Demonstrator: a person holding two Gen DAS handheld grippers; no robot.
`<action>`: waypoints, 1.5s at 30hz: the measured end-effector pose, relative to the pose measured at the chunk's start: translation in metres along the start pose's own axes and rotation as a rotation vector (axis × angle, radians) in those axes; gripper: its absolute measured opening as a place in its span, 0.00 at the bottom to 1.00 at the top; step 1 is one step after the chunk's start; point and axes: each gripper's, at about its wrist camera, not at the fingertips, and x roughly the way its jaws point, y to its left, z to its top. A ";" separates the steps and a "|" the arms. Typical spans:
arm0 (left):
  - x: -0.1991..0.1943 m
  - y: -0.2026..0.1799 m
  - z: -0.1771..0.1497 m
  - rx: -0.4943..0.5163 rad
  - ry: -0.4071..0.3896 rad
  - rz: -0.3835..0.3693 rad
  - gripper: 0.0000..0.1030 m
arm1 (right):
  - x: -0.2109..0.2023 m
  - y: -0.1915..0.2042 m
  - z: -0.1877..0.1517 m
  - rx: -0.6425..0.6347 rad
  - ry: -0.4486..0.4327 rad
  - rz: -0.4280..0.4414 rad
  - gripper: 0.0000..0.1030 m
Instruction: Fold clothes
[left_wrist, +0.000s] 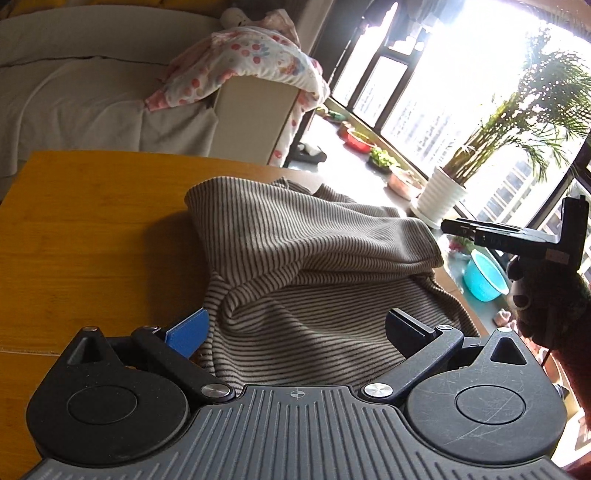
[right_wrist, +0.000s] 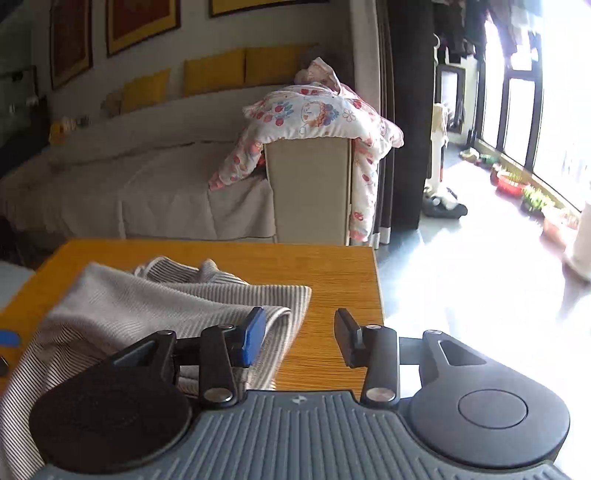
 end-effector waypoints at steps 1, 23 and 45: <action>0.000 -0.001 0.000 0.003 0.002 -0.002 1.00 | 0.006 -0.002 -0.001 0.057 0.007 0.036 0.39; 0.041 -0.029 0.026 0.040 -0.081 -0.120 1.00 | 0.063 0.016 -0.030 -0.068 0.042 -0.089 0.20; 0.055 -0.028 -0.012 0.281 -0.044 -0.031 1.00 | 0.048 0.034 -0.060 0.191 -0.028 0.217 1.00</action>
